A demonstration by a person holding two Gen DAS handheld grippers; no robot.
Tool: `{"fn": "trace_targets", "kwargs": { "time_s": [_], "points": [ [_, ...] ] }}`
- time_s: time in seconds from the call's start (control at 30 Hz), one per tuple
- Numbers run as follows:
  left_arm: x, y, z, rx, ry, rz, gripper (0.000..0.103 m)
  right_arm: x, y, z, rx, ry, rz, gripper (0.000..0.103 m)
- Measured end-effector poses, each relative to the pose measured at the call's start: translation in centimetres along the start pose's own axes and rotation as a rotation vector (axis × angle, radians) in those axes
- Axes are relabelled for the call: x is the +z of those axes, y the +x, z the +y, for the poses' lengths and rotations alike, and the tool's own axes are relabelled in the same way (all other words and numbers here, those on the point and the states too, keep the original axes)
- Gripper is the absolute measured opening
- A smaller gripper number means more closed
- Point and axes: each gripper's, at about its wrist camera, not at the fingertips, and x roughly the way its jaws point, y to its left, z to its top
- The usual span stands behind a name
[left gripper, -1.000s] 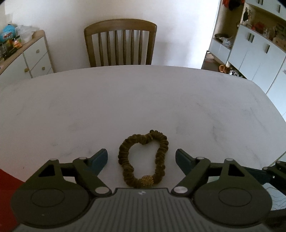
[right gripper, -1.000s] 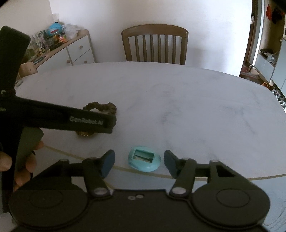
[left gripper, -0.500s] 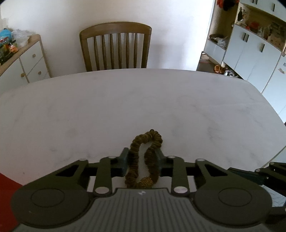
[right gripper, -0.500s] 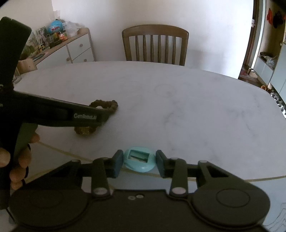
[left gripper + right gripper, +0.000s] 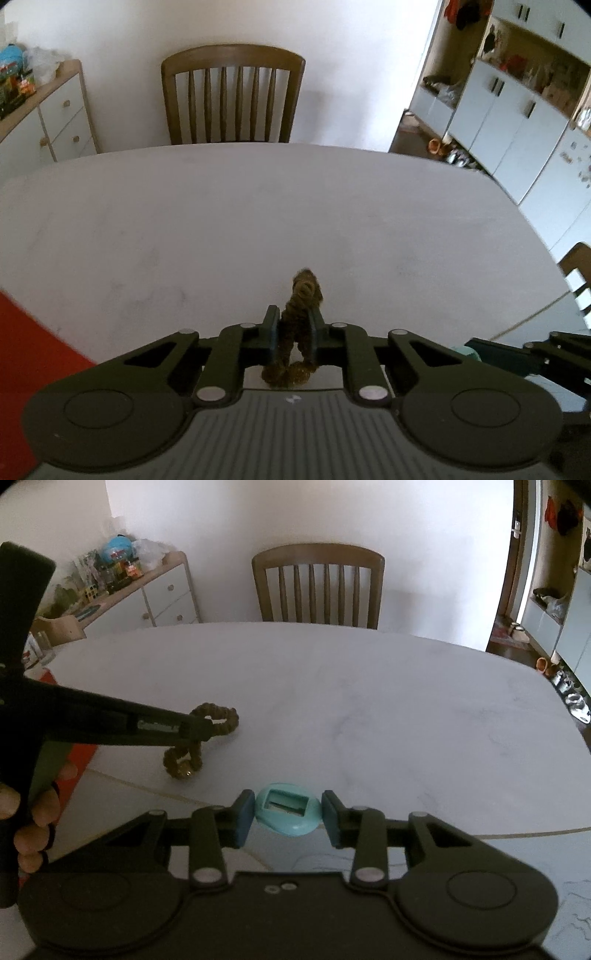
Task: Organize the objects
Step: 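Lift and carry the bead string and teal case over the cardboard box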
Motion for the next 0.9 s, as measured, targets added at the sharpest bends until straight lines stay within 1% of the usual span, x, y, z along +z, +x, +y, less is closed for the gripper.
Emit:
{"fn": "trace_targets", "kwargs": {
  "time_s": [0.47, 0.67, 0.9],
  "points": [
    [-2.0, -8.6, 0.2, -0.043, 0.0, -0.032, 0.015, 0.3, -6.6, 2.0, 0.031, -0.026, -0.042, 0.038],
    [-3.1, -12.2, 0.8, -0.057, -0.019, -0.042, 0.015, 0.6, -9.3, 3.8, 0.05, -0.062, -0.061, 0.038],
    [-4.3, -16.0, 2.6, -0.061, -0.046, -0.07, 0.015, 0.7, -12.0, 6.8, 0.072, -0.112, -0.093, 0.038]
  ]
}}
